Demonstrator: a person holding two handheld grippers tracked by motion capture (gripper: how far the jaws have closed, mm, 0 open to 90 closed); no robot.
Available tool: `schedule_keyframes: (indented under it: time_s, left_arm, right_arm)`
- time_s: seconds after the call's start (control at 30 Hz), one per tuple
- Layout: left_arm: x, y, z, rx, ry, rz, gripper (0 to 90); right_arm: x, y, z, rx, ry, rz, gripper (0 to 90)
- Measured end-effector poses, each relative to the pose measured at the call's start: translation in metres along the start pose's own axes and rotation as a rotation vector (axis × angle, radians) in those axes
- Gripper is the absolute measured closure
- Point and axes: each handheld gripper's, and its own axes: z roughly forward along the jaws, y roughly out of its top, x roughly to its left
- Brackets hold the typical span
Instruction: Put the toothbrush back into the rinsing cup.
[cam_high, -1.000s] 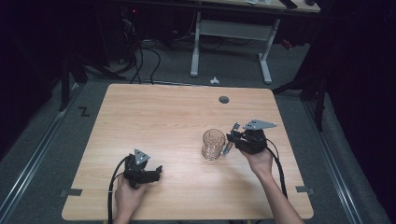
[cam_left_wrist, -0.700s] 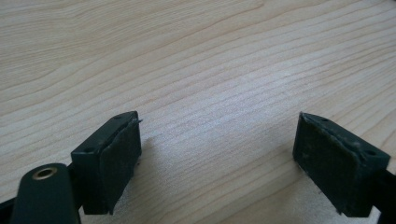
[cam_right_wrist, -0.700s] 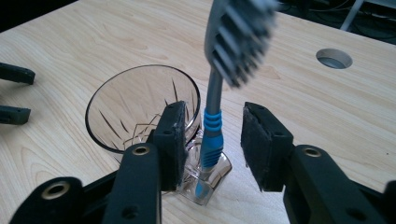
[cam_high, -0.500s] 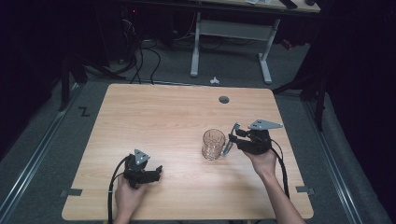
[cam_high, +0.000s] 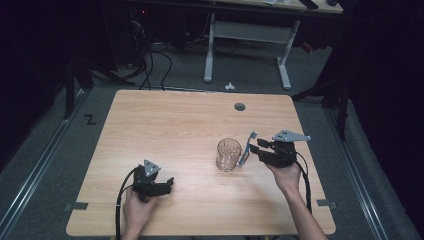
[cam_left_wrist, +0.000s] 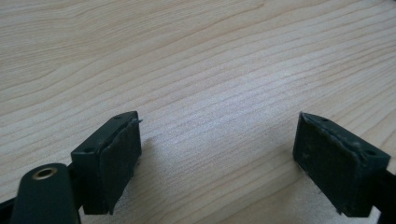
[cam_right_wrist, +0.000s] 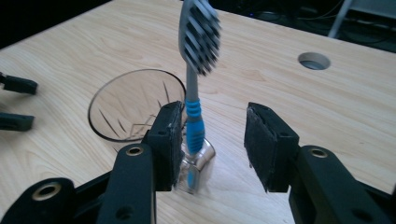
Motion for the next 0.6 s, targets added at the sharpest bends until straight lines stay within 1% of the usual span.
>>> schedule_keyframes:
  time_s: [0.03,0.07,0.13,0.4,0.47,0.6]
  left_arm:
    - [0.0,0.0,0.0,0.0,0.0,0.0,15.8]
    - [0.0,0.0,0.0,0.0,0.0,0.0,15.7]
    - [0.0,0.0,0.0,0.0,0.0,0.0,15.8]
    - [0.0,0.0,0.0,0.0,0.0,0.0,15.8]
    - [0.0,0.0,0.0,0.0,0.0,0.0,15.8]
    - [0.0,0.0,0.0,0.0,0.0,0.0,15.7]
  right_arm:
    - [0.0,0.0,0.0,0.0,0.0,0.0,56.9]
    - [0.002,0.0,-0.002,0.003,-0.016,-0.015,56.8]
    - [0.002,-0.001,-0.003,0.003,-0.018,-0.017,56.6]
    - [0.001,-0.003,-0.006,-0.003,-0.015,-0.007,56.6]
    - [0.002,-0.003,-0.01,-0.019,-0.012,-0.004,56.7]
    - [0.003,-0.004,-0.013,-0.026,-0.012,-0.009,57.1]
